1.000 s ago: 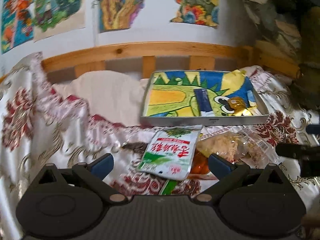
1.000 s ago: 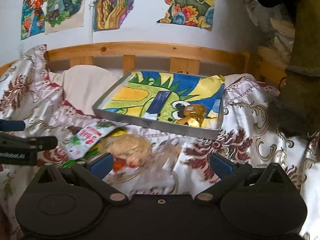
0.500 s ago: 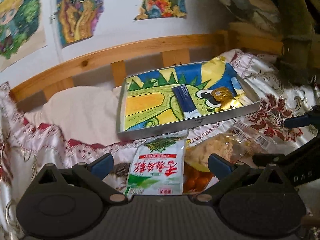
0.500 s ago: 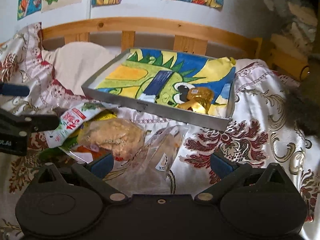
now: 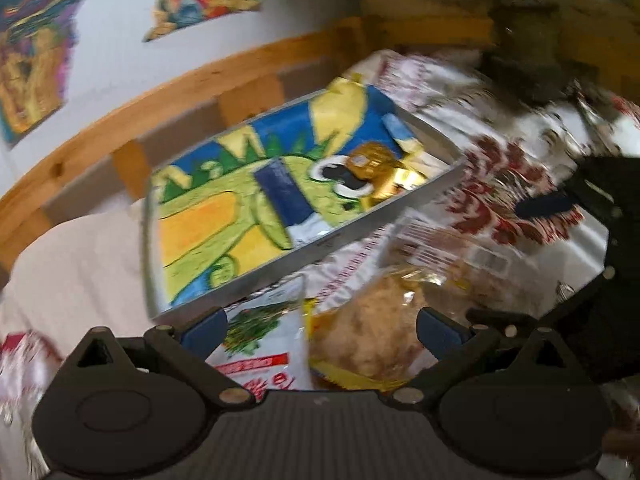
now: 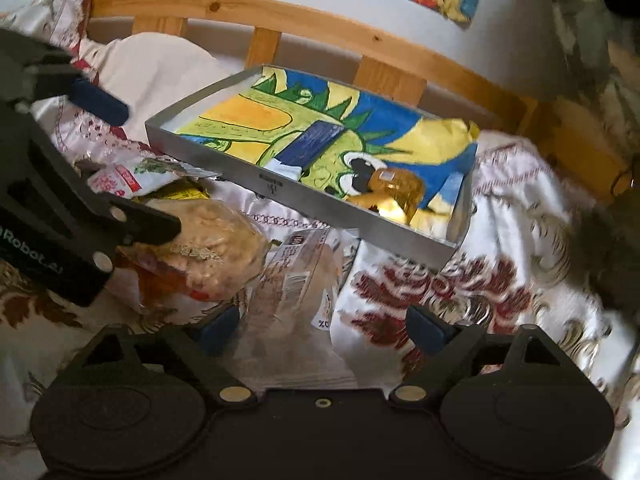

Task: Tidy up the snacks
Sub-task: 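Grasp the clear crumbly-snack bag with the left tool while the right grasps the wrapped bar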

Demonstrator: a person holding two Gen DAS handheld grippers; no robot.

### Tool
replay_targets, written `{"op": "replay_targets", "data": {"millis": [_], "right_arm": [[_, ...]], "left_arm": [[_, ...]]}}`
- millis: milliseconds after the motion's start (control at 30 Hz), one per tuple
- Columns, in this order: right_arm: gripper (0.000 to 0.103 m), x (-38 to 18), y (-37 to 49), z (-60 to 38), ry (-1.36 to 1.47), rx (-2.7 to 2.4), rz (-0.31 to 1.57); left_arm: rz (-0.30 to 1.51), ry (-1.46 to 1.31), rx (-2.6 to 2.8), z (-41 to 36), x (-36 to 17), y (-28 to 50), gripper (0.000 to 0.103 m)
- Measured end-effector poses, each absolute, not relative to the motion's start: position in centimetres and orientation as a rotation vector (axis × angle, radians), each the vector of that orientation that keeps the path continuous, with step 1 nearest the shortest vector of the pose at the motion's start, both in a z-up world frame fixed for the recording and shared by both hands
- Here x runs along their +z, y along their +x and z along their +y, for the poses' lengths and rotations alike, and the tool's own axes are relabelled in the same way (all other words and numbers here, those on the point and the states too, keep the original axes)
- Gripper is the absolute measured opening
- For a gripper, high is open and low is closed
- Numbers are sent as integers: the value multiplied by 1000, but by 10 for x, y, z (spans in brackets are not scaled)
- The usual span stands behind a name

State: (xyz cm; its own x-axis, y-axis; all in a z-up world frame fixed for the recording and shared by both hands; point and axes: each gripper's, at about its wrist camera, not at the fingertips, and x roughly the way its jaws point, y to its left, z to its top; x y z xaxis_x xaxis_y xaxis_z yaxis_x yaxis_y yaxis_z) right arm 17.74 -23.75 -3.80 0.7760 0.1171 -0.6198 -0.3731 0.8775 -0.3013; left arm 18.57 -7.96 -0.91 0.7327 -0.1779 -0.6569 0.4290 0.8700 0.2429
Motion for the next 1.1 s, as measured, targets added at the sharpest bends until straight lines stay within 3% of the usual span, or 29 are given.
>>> {"op": "replay_targets", "data": {"millis": [267, 533, 633, 1000, 1100], "right_arm": [[76, -39, 190, -245, -529, 305, 578], [49, -42, 210, -256, -488, 427, 620], [49, -44, 212, -257, -483, 436, 621], [42, -42, 212, -259, -449, 444, 627], [42, -42, 211, -258, -452, 440, 625]], "left_arm": [[720, 493, -480, -93, -18, 206, 102], [781, 586, -610, -115, -33, 217, 90], [824, 580, -632, -118, -36, 224, 82], [978, 548, -678, -114, -29, 239, 76], [982, 529, -639, -112, -27, 237, 66]]}}
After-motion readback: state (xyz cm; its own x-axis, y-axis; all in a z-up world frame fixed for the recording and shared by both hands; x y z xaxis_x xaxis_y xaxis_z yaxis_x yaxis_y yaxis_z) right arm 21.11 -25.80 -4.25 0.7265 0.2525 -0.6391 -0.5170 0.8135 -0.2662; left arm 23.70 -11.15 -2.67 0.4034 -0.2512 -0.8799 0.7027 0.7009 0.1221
